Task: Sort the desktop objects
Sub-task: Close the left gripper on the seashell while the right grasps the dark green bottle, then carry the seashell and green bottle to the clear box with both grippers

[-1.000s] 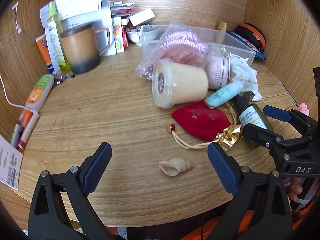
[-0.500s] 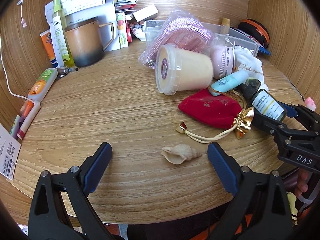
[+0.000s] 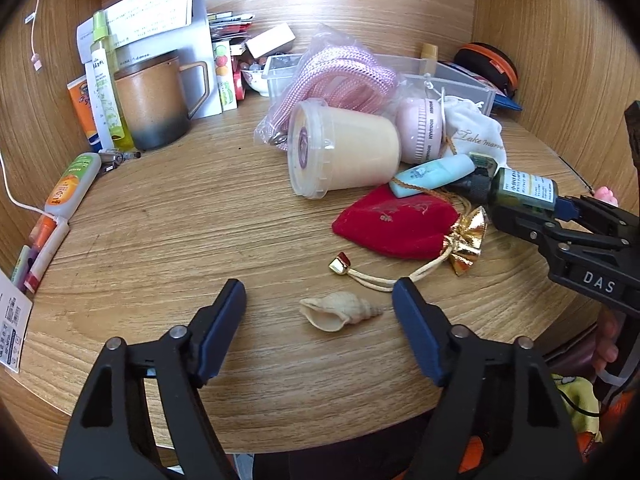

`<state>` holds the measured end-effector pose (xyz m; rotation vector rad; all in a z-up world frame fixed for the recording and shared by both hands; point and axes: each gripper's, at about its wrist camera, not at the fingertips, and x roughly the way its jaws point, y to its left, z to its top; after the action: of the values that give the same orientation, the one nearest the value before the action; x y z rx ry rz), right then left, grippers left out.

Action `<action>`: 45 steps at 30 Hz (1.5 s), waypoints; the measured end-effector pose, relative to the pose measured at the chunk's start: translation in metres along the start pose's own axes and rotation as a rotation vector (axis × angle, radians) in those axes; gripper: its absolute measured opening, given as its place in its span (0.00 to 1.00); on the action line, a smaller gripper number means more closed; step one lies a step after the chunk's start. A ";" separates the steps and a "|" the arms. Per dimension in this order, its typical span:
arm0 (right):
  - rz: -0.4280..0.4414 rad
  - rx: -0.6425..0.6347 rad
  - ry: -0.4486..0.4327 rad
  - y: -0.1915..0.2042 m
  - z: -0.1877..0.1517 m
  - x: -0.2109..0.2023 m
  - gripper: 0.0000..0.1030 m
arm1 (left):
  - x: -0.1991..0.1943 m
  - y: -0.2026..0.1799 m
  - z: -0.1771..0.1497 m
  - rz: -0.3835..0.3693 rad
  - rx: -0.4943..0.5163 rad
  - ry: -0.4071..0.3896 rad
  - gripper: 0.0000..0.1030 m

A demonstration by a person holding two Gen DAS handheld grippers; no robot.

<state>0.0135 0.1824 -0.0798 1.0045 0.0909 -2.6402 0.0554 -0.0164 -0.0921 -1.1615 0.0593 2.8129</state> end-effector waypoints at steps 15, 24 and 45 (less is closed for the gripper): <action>0.036 0.010 -0.017 -0.004 0.002 -0.006 0.48 | -0.004 -0.009 0.000 -0.060 0.043 -0.005 0.39; 0.064 0.036 -0.035 -0.012 0.004 -0.014 0.45 | -0.005 -0.011 0.002 -0.058 0.031 -0.004 0.33; 0.099 0.036 -0.085 -0.021 0.009 -0.038 0.37 | -0.020 0.000 0.021 -0.035 0.001 -0.062 0.31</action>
<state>0.0278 0.2106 -0.0492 0.8825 -0.0253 -2.5988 0.0544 -0.0164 -0.0629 -1.0636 0.0354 2.8154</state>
